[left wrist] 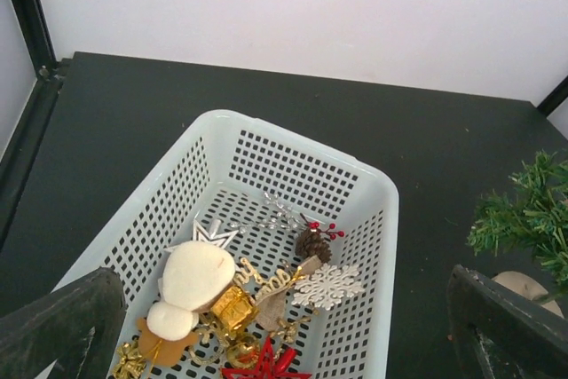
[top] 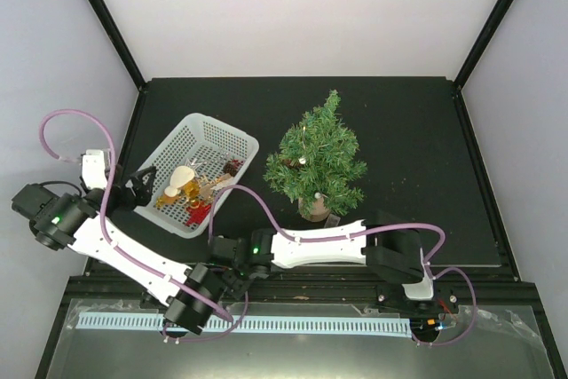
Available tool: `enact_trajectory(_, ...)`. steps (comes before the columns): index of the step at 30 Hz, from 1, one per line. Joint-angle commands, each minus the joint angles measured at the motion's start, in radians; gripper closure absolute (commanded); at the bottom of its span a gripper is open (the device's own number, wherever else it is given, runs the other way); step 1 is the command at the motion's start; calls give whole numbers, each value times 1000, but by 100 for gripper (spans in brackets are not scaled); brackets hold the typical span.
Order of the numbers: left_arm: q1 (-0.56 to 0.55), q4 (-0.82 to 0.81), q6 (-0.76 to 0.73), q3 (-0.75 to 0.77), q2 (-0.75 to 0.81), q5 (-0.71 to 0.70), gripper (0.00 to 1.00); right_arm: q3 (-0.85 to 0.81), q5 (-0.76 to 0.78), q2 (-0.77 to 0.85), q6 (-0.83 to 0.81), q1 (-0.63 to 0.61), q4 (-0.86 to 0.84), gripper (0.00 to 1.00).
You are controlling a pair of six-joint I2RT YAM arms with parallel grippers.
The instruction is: Decorate the small christmas tree
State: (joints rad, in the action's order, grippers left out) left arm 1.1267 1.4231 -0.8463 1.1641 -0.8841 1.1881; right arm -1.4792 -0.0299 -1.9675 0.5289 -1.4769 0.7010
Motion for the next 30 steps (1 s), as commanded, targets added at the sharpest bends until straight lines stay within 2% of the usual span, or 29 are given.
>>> enact_trajectory(1,24,-91,108,-16,12,30,1,-15,52,2,4,1,-32,27)
enact_trajectory(4,97,-102,149,-26,-12,71,1,24,104,26,44,13,-54,28)
enact_trajectory(6,147,-63,125,-20,-54,118,1,48,133,40,73,24,-68,28)
enact_trajectory(8,206,14,69,-12,-107,171,1,59,166,45,93,31,-74,28)
enact_trajectory(10,235,124,-62,0,-163,231,2,59,172,41,100,35,-77,28)
enact_trajectory(13,237,131,-118,10,-176,230,2,47,162,17,95,35,-73,29)
enact_trajectory(19,231,128,-207,40,-75,200,2,38,208,-23,98,49,-66,31)
enact_trajectory(30,219,130,-162,119,-118,224,1,5,181,-108,64,61,-38,35)
